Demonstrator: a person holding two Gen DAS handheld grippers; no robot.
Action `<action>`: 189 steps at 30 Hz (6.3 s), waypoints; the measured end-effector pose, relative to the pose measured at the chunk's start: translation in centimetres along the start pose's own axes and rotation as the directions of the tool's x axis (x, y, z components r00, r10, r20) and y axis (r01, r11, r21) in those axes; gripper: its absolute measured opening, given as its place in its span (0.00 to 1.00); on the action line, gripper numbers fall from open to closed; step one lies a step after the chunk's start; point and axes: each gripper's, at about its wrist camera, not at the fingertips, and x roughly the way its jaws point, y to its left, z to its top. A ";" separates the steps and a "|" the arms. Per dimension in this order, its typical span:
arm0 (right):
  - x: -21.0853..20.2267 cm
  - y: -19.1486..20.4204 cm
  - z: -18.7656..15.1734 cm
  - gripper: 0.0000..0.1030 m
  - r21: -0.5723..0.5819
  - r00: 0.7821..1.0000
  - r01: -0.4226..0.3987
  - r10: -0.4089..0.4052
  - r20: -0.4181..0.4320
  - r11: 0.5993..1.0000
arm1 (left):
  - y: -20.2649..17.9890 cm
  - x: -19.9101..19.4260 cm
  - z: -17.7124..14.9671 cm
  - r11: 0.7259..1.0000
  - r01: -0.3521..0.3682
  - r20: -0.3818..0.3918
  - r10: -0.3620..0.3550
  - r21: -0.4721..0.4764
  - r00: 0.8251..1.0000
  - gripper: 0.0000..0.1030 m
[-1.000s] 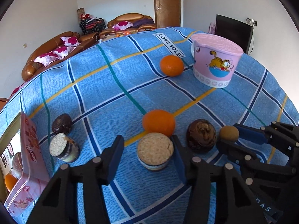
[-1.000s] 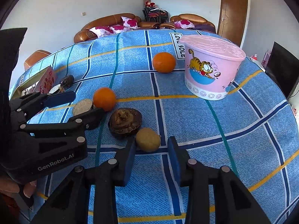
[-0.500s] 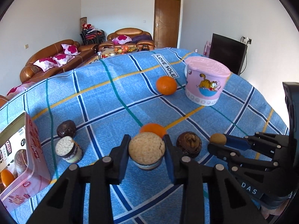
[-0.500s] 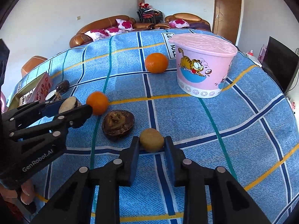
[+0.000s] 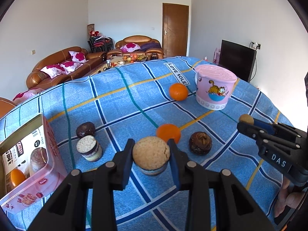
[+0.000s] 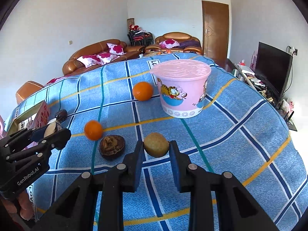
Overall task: Organize fruits
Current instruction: 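Carry the cake into the pink tin and open the left tool while the right releases the tan fruit there, then move both open tools from the tin back over the remaining items, then grasp a brown round fruit with the right tool while the left tool grasps an orange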
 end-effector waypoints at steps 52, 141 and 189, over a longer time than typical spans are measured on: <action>0.4 26.5 2.3 0.28 -0.150 0.926 -0.354 0.369 0.085 0.923 | 22.5 -6.8 -3.2 0.869 -0.445 0.014 0.458 -0.219 0.889 0.35; 2.8 24.6 2.2 0.80 -0.047 0.959 -0.223 0.228 0.170 0.974 | 20.7 -6.5 -3.8 0.854 -0.493 0.092 0.511 -0.166 0.854 1.00; 1.1 -0.5 1.5 0.80 0.220 0.995 -0.059 0.039 0.096 0.974 | 3.9 -3.0 -2.3 0.964 -0.260 0.039 0.258 0.049 0.965 1.00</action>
